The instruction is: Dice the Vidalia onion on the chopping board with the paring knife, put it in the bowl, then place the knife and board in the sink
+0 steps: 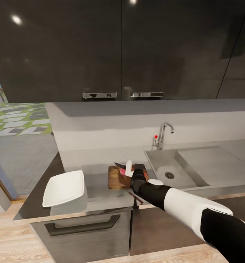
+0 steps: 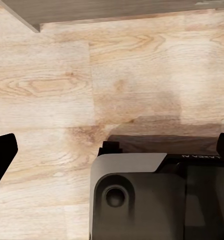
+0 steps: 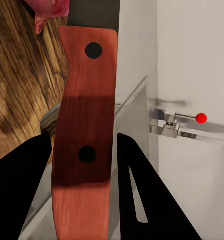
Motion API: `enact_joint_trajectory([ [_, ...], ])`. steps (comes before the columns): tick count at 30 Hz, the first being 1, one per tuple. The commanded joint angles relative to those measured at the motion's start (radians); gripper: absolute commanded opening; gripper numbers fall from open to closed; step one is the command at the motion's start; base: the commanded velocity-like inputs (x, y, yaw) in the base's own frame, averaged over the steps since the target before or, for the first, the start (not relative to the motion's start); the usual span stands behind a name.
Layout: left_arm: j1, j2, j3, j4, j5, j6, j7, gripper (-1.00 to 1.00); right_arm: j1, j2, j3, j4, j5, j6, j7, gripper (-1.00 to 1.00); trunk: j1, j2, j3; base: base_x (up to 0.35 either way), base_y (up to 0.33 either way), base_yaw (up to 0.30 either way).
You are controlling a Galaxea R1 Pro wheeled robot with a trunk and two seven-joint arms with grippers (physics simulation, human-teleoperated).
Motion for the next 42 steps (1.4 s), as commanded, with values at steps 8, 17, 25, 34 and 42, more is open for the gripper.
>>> enact_joint_trajectory([
  [8,-0.002,0.000,-0.003,0.005,0.006,-0.008,0.001,1.00,-0.002,0.001,0.036,0.023,0.005,0.004,0.001,-1.00,0.001,-0.002,-0.002,0.000,0.000,0.000],
  [17,-0.002,0.000,-0.003,0.005,0.006,-0.008,0.001,1.00,-0.002,0.003,0.043,0.020,0.009,0.000,-0.002,-1.00,0.001,-0.002,-0.002,0.037,0.003,0.000],
  [25,-0.002,0.000,-0.003,0.005,0.006,-0.008,0.001,1.00,-0.002,0.001,0.041,0.004,0.015,0.000,-0.005,-1.00,0.001,-0.002,-0.002,0.000,0.000,0.000],
  [34,-0.002,0.000,-0.003,0.005,0.006,-0.008,0.000,1.00,-0.002,-0.037,-0.003,-0.162,0.018,0.030,-0.007,-1.00,0.001,-0.002,-0.002,0.000,0.000,0.000],
  [42,-0.002,0.000,-0.003,0.005,0.006,-0.008,0.000,1.00,-0.002,-0.094,-0.035,-0.246,0.021,0.102,-0.008,-1.00,0.001,-0.002,-0.002,0.000,-0.001,0.000],
])
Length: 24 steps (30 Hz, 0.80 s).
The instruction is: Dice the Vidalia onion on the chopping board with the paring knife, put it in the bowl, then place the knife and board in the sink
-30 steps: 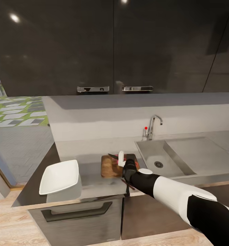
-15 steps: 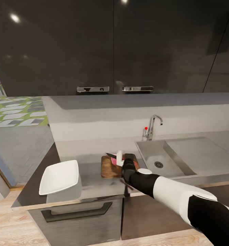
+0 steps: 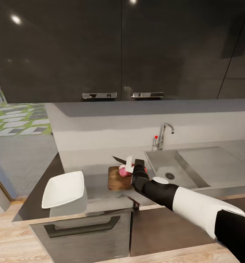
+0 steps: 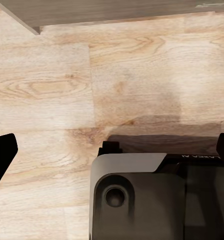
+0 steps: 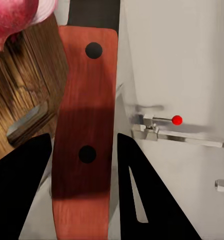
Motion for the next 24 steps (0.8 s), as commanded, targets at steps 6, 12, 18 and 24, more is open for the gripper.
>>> enact_joint_trajectory([
  [6,-0.002,0.000,-0.003,0.005,0.006,-0.008,0.002,1.00,-0.002,-0.013,0.005,0.003,0.025,0.006,0.000,-1.00,0.001,-0.002,-0.002,0.092,-0.159,0.000],
  [12,-0.002,0.000,-0.003,0.005,0.006,-0.008,0.002,1.00,-0.002,-0.009,0.010,0.015,0.026,0.005,0.003,-1.00,0.001,-0.002,-0.002,0.155,-0.161,0.000],
  [18,-0.002,0.000,-0.003,0.005,0.006,-0.008,0.001,1.00,-0.002,0.007,0.013,0.049,0.022,-0.001,0.008,-1.00,0.001,-0.002,-0.002,0.050,0.006,0.000],
  [24,-0.002,0.000,-0.003,0.005,0.006,-0.008,0.001,1.00,-0.002,0.043,0.013,0.089,0.020,-0.003,0.009,-1.00,0.001,-0.002,-0.002,0.006,0.007,0.000],
])
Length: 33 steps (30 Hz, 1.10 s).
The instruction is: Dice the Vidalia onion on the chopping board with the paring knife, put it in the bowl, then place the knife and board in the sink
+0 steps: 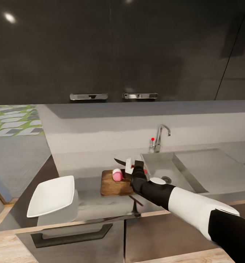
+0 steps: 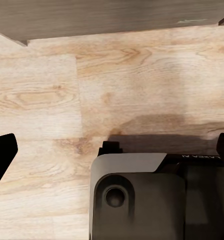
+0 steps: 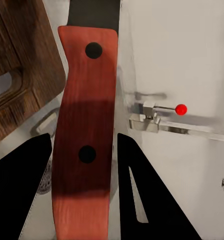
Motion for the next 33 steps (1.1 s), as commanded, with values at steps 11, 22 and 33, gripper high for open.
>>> enact_joint_trajectory([
  [11,-0.002,0.000,-0.003,0.005,0.006,-0.008,0.001,1.00,-0.002,0.031,0.004,0.076,0.002,-0.033,0.002,-1.00,0.001,-0.002,-0.002,0.102,0.155,0.000],
  [22,-0.002,0.000,-0.003,0.005,0.006,-0.008,0.001,1.00,-0.002,0.031,0.004,0.114,0.002,-0.075,0.037,-1.00,0.001,-0.002,-0.002,0.014,0.020,0.000],
  [33,-0.002,0.000,-0.003,0.005,0.006,-0.008,0.001,1.00,-0.002,0.036,0.004,0.115,0.002,-0.077,0.072,-1.00,0.001,-0.002,-0.002,0.000,0.000,0.000],
])
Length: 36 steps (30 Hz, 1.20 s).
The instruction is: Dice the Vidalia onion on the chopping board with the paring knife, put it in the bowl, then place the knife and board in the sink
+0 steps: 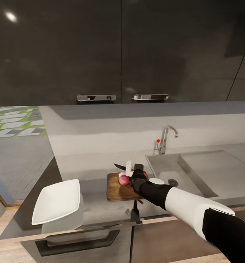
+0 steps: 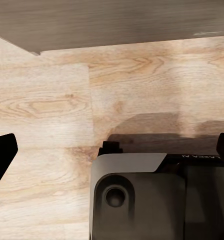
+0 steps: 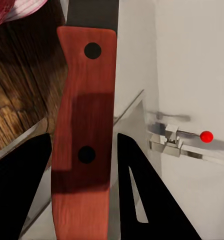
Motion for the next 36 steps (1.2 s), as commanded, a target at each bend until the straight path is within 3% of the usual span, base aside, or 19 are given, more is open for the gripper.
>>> enact_joint_trajectory([
  [1,-0.002,0.000,-0.003,0.005,0.006,-0.008,0.001,1.00,-0.002,0.001,0.004,-0.001,0.011,0.005,0.008,-1.00,0.001,-0.002,-0.002,0.000,0.000,0.000],
  [5,-0.002,0.000,-0.003,0.005,0.006,-0.008,0.000,1.00,-0.002,0.003,0.004,-0.001,0.011,0.004,0.008,-1.00,0.001,-0.002,-0.002,0.000,0.000,0.000],
  [15,-0.002,0.001,-0.002,0.003,0.007,-0.011,-0.002,1.00,-0.001,0.041,-0.002,-0.004,0.011,-0.022,-0.001,-1.00,0.001,-0.002,-0.002,0.000,0.000,0.000],
  [36,-0.002,0.000,-0.002,0.003,0.006,-0.011,-0.002,1.00,0.000,0.034,0.001,0.008,0.022,-0.033,-0.009,-1.00,0.001,-0.002,-0.002,0.000,0.000,0.000],
])
